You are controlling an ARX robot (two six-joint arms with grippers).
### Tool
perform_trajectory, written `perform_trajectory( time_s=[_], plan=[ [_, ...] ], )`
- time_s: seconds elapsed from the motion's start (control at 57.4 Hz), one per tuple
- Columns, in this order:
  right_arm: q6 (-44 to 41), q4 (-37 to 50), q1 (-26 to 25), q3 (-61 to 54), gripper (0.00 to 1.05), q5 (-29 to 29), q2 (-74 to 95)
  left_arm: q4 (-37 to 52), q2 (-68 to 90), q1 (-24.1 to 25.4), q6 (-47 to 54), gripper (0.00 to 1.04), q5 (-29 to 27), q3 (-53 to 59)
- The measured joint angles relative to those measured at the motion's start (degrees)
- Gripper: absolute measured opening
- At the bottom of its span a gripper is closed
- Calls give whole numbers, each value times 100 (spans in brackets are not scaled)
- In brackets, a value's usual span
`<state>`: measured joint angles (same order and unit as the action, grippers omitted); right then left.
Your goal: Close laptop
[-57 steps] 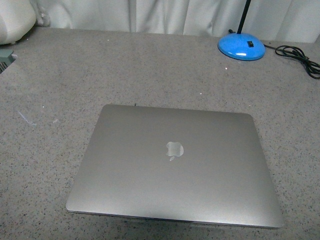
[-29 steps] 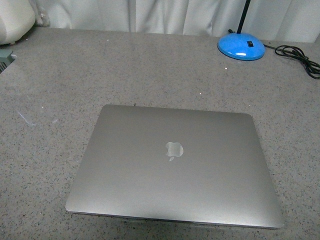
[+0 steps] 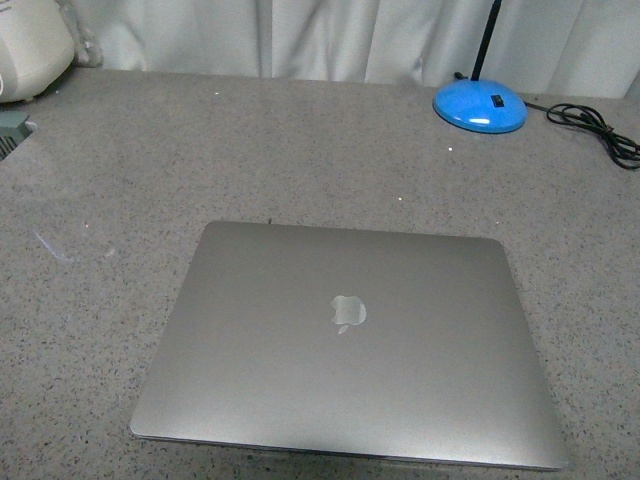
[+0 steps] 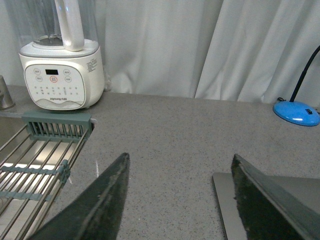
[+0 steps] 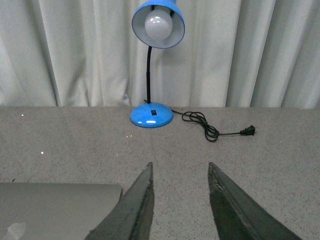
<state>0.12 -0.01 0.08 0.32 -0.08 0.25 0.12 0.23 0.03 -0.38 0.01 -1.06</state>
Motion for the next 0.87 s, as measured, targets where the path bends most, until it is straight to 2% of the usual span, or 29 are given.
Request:
perform_trajectory(
  time_s=[0.157,0.209,0.279,0.871],
  plan=[
    [0,0,0,0,90,2,0,0,0,0,2,99,0,0],
    [4,0,0,0,97,2,0,0,0,0,13,99,0,0],
    [4,0,0,0,95,2,0,0,0,0,13,98,0,0],
    [4,0,0,0,95,2,0,0,0,0,13,98,0,0]
  ],
)
